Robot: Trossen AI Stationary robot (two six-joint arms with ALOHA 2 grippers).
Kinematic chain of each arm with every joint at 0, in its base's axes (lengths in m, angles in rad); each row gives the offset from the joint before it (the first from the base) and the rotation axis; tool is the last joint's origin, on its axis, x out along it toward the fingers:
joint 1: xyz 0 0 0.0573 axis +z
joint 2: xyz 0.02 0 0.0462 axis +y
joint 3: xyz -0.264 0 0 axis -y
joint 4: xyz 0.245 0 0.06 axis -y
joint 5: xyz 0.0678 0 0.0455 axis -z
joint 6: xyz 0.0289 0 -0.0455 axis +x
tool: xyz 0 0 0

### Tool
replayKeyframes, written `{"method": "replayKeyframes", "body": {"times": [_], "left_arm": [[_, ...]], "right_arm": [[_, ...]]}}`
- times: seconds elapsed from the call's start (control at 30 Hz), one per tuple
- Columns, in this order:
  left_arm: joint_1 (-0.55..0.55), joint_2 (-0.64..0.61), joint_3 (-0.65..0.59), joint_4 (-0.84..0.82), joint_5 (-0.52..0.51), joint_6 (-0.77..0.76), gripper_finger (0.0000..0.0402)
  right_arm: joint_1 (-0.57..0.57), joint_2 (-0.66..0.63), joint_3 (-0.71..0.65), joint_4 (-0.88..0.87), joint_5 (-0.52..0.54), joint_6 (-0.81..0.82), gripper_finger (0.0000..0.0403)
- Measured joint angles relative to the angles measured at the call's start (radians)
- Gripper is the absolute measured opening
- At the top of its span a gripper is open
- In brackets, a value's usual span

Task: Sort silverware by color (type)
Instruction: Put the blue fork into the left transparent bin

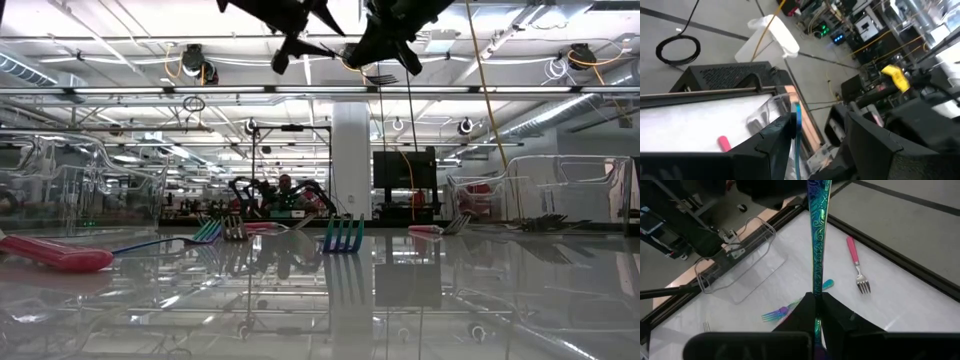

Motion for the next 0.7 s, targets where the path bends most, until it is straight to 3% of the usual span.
{"method": "replayKeyframes", "body": {"times": [0.53, 0.7], "left_arm": [[-0.002, 0.001, 0.001, -0.021, -0.039, -0.032, 0.0183], [-0.002, 0.001, 0.001, -0.023, -0.04, -0.038, 0.0153]], "right_arm": [[0.0, 0.0, 0.0, -0.008, 0.03, -0.003, 0.0008], [0.0, 0.0, 0.0, -0.008, 0.032, -0.008, 0.0008]]}}
